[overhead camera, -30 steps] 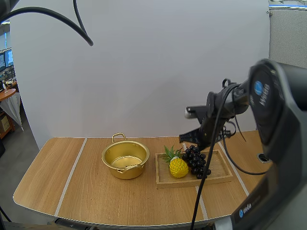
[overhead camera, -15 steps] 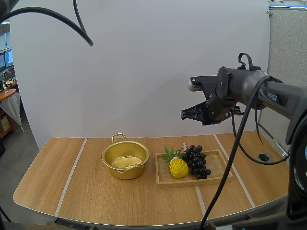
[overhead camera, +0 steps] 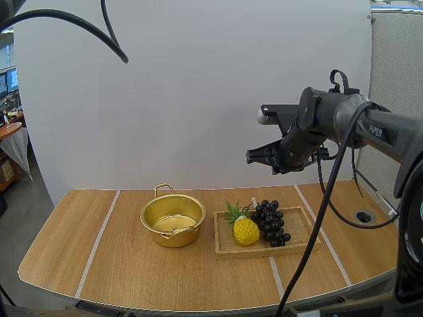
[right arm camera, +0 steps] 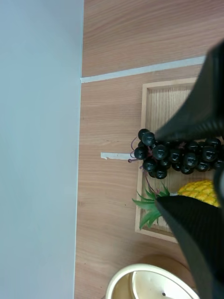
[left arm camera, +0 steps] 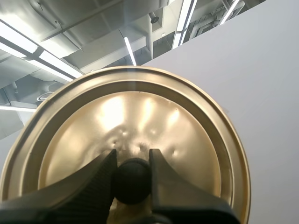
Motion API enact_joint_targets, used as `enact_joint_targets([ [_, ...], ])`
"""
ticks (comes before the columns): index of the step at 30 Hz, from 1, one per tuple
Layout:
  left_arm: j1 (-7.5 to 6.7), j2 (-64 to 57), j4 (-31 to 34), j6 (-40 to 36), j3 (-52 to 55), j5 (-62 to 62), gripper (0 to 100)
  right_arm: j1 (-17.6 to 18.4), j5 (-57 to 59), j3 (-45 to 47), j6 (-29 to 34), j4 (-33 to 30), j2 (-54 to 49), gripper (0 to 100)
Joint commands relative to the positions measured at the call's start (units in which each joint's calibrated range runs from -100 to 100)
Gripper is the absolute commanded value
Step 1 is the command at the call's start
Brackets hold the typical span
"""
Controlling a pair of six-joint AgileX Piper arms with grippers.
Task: Open the pot, put the grape inside, and close it
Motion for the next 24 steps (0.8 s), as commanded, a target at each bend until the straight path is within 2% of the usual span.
enact_joint_targets([
  [1,-0.09,-0.3,0.4,-0.3,-0.4,-2.0,0,-0.1,1.5,-1.4,-0.9,0.1,-1.0,100],
  [15,-0.09,-0.3,0.4,-0.3,-0.4,-2.0,0,-0.1,-1.3,-0.2,-0.6,0.1,-0.3,100],
  [24,-0.09,-0.3,0.4,-0.3,-0.4,-2.0,0,-0.1,-9.2,4.0,-0.6,0.3,9.8,100],
])
